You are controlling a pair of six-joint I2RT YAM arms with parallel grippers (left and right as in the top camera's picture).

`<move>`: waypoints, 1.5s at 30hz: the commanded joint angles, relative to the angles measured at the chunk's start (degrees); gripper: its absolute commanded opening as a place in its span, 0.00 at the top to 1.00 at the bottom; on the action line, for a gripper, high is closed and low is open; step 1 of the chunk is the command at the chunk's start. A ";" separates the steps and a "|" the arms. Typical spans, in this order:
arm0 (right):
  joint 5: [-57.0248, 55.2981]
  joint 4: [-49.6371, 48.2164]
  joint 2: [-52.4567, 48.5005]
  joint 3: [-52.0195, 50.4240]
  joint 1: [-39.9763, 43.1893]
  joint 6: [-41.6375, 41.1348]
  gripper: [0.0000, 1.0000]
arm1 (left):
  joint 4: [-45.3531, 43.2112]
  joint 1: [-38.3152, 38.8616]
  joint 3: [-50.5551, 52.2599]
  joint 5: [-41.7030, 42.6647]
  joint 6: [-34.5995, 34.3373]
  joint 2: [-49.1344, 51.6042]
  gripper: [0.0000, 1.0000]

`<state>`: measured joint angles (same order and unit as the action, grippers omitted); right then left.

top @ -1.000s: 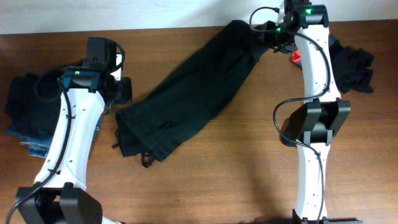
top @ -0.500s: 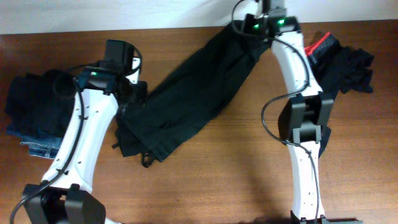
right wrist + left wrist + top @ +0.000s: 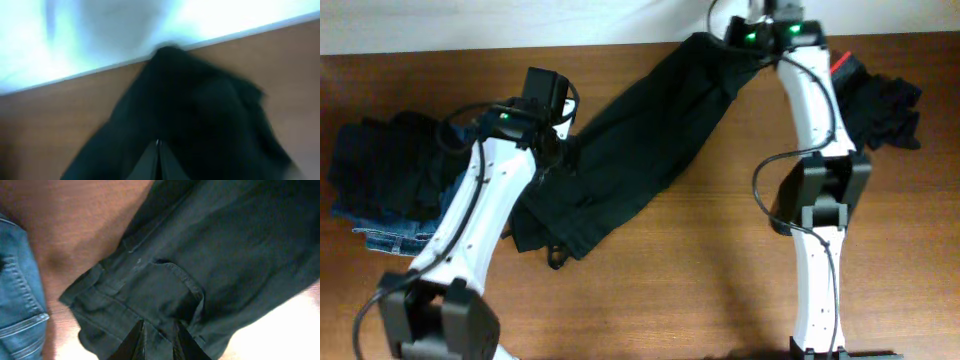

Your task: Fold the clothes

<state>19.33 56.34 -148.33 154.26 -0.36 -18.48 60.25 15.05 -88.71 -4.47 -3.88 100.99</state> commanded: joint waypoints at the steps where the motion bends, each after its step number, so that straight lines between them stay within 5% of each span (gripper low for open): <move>1: 2.51 8.55 5.90 4.57 1.53 1.86 0.96 | -0.20 -0.04 0.72 0.37 0.33 3.41 0.82; 5: 0.02 19.93 4.85 3.28 1.57 2.40 0.96 | -1.03 -0.04 0.72 0.39 0.33 5.18 0.82; 8: -3.50 19.87 3.56 -1.73 0.68 2.43 0.96 | -2.40 -0.04 0.72 0.42 0.31 5.40 0.82; 21: 1.20 -22.51 2.67 -29.27 -4.15 3.45 0.96 | -0.68 -0.02 0.72 0.42 0.33 7.67 0.82; 25: -4.85 -28.28 2.64 -34.18 -5.07 2.91 0.96 | 0.35 -0.02 0.72 0.44 0.31 8.33 0.82; 32: -21.64 -17.51 2.67 -35.95 -4.68 3.10 0.96 | 1.09 0.20 0.72 0.39 0.31 8.39 0.83; 45: -23.17 15.50 5.53 -35.95 -3.48 -6.93 0.96 | 2.16 0.20 0.72 0.35 0.33 8.39 0.83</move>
<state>-1.43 67.42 -141.45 121.21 -4.03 -19.92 61.78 15.05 -88.23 -4.47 -3.88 108.88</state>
